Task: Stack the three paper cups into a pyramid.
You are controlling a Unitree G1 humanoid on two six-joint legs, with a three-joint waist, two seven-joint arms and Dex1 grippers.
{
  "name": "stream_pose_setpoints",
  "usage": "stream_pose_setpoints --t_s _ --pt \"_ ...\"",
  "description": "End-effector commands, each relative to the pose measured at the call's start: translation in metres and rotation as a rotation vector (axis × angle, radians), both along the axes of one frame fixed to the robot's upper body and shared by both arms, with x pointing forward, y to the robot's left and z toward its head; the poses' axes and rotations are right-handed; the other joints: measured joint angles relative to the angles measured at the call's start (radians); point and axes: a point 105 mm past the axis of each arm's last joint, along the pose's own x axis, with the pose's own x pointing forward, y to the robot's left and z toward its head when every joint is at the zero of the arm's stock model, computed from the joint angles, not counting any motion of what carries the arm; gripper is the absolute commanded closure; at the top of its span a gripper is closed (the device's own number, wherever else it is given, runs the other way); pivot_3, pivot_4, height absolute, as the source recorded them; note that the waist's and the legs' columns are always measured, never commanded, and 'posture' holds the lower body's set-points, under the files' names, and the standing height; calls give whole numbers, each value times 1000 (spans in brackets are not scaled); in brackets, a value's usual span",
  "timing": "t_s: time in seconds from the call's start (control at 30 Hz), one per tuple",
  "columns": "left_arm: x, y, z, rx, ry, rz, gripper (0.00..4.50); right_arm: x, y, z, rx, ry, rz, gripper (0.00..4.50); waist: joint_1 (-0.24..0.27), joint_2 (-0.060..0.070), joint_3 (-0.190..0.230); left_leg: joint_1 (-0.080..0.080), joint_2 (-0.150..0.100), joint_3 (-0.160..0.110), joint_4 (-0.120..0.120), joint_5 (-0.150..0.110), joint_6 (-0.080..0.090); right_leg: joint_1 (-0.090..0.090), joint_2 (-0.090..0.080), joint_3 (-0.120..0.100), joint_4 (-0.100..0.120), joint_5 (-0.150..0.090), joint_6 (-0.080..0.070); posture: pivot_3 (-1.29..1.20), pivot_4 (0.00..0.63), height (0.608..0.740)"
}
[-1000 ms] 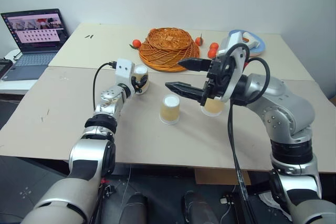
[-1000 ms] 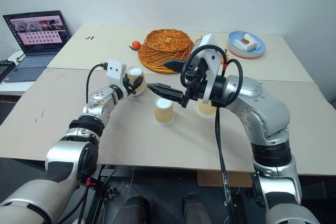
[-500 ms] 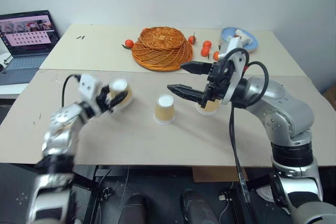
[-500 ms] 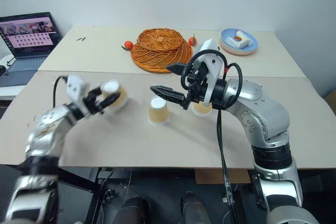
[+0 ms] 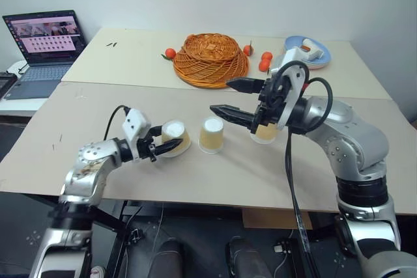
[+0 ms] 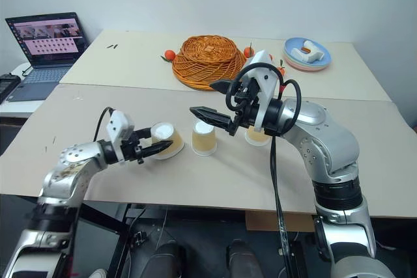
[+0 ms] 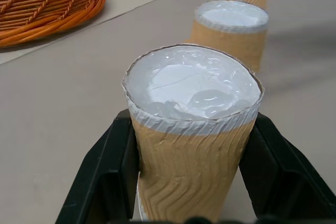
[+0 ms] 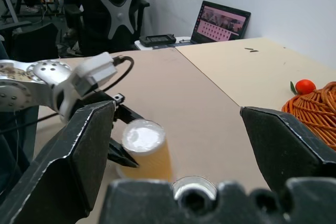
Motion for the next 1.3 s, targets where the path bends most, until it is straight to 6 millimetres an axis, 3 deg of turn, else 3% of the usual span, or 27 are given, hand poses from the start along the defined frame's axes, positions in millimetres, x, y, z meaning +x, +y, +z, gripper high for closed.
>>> stream_pose_setpoints --t_s 0.03,0.1,0.17,0.3,0.53,0.77,0.97,1.17,1.3 --pt "7 -4 3 24 -38 2 2220 -7 -5 16 22 -77 -10 0 -4 0 0 0 0 0 0 0 0 0 0 0 0 0 0 0 150 671" --pt "7 -6 -1 41 -35 -13 2220 -7 -6 16 23 -81 -19 0 -5 0 0 0 0 0 0 0 0 0 0 0 0 0 0 0 150 671" --pt "6 -7 -3 43 -31 -21 1340 -7 -7 17 24 -83 -25 0 -5 0 0 0 0 0 0 0 0 0 0 0 0 0 0 0 150 671" --pt "3 -7 1 40 -37 -41 93 -7 -8 16 26 -80 -33 0 -7 0 0 1 0 0 0 0 0 1 0 0 0 -1 1 0 150 671" --pt "-4 1 33 14 -125 -5 93 -7 -6 14 31 -75 -23 0 -14 0 0 0 0 0 0 0 0 0 0 0 0 -1 1 0 150 671" --pt "-29 11 50 -13 -141 52 93 -6 -6 16 38 -79 -14 0 -23 0 0 1 1 0 0 0 0 0 0 0 1 -1 2 0 150 671" --pt "-17 41 86 -278 -174 293 93 -4 -5 13 41 -72 -13 0 -19 0 0 1 1 -1 0 0 0 1 0 0 1 -3 5 0 150 671" --pt "-13 61 88 -476 -79 440 93 1 -10 10 32 -62 -33 0 -20 0 0 1 0 -1 0 0 0 1 -1 0 0 -1 3 0 150 671" --pt "-1 108 66 -488 25 673 93 19 -50 4 -37 -74 -197 0 -19 0 0 1 0 -1 0 0 0 1 -1 0 0 0 1 0 150 671"
